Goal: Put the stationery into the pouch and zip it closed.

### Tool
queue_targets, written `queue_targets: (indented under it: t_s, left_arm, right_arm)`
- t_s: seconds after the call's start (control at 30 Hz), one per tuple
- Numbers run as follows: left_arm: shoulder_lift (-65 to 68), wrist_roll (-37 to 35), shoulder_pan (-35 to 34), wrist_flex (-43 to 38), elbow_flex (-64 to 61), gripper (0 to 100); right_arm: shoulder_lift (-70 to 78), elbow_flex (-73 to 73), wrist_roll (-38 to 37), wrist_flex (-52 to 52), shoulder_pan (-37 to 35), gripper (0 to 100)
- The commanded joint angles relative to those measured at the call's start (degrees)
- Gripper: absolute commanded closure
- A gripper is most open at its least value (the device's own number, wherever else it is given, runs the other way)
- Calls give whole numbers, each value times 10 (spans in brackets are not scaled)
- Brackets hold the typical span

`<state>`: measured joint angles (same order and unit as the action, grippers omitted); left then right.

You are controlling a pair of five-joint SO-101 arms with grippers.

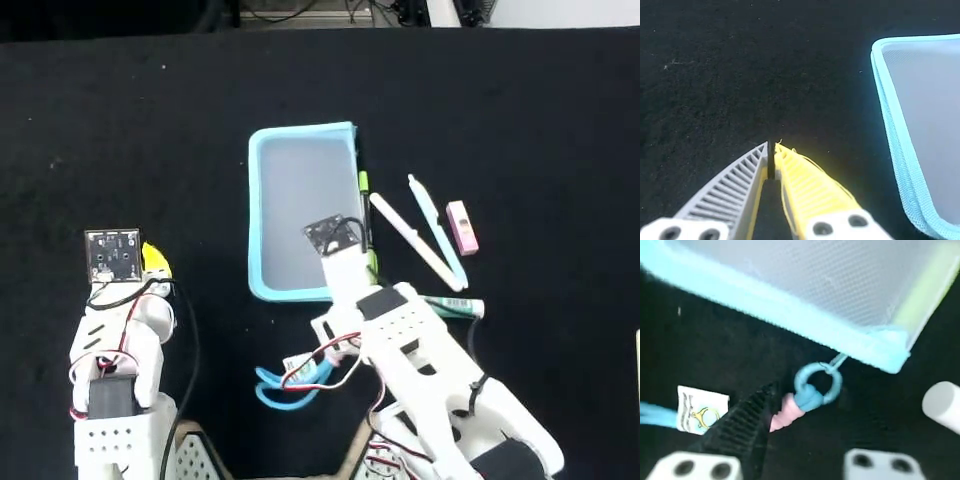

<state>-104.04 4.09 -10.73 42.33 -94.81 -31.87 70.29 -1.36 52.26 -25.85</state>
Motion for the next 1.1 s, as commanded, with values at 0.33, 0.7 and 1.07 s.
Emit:
queue_targets:
  t_s: [0.33,0.7,1.07]
  left_arm:
    - [-4,-4,-4,0,5,970]
    - [-4,-4,-1,0,5,970]
    - [-4,-4,-4,2,5,970]
  right_arm:
    - [22,-180,-183,110,135,987]
    - [80,-160,-178,118,84,822]
    - [183,-124,-114,-6,84,822]
